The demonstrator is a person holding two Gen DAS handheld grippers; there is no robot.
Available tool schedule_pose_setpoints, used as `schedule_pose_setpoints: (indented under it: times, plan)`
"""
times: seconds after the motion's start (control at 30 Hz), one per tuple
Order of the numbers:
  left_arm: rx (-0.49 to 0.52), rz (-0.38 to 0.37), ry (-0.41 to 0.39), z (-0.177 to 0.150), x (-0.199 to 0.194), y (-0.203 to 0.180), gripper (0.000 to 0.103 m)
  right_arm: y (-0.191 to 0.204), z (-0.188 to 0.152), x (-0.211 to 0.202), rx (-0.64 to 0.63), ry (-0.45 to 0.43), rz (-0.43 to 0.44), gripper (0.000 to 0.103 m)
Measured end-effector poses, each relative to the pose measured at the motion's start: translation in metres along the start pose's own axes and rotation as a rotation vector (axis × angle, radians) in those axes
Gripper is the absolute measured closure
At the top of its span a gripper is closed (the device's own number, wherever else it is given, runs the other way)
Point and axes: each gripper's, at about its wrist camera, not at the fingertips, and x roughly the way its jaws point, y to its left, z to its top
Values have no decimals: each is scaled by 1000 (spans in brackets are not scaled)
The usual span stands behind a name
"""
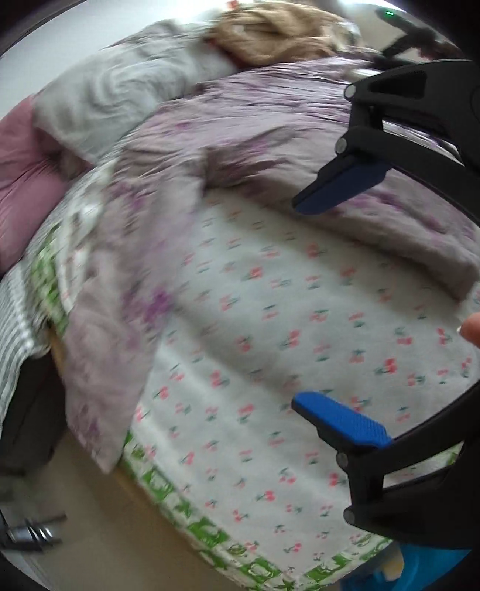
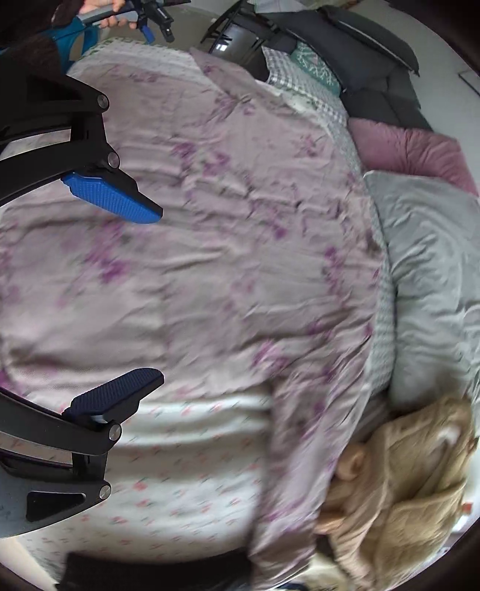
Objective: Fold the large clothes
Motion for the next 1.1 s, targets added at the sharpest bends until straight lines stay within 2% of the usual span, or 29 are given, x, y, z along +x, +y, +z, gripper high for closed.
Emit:
schedule_pose_setpoints:
  times: [0.1,0.2,0.3,0.4,0.5,0.63,0.7,0.8,0.87,0.9,0.97,1.03,1.1]
  plan:
    - [-71,8,-35,18,6,12,7,20,22,20,-18,-22,22,21]
    - [-100,21,-71,33,14,20,7,30,36,37,-14,-36,19,21]
    - [-140,25,-101,46,28,30,7,31,38,55,5,-46,26,21]
    - [-204,31,-99,60,49,47,6,25,31,84,25,13,44,21]
    - [-273,22,-100,69,69,64,4,18,26,102,10,60,6,21]
    - [-314,19,-170,79,83,78,4,8,25,110,14,71,-17,21]
    - [-351,-11,-202,82,89,84,4,2,26,113,34,72,-13,21]
    - [-403,-65,-294,87,88,93,8,-5,25,117,60,79,-4,21]
    - [-438,-72,-329,95,90,98,25,-7,24,120,68,87,-5,21]
    - [-450,-68,-339,98,90,100,31,-9,24,122,71,93,-7,21]
    - [-489,-29,-352,108,90,103,62,-10,23,123,75,100,-14,21]
    - [-532,1,-357,114,87,104,86,-11,23,123,72,99,-16,21]
    - [-525,-24,-430,119,69,94,89,-11,23,120,69,93,-19,21]
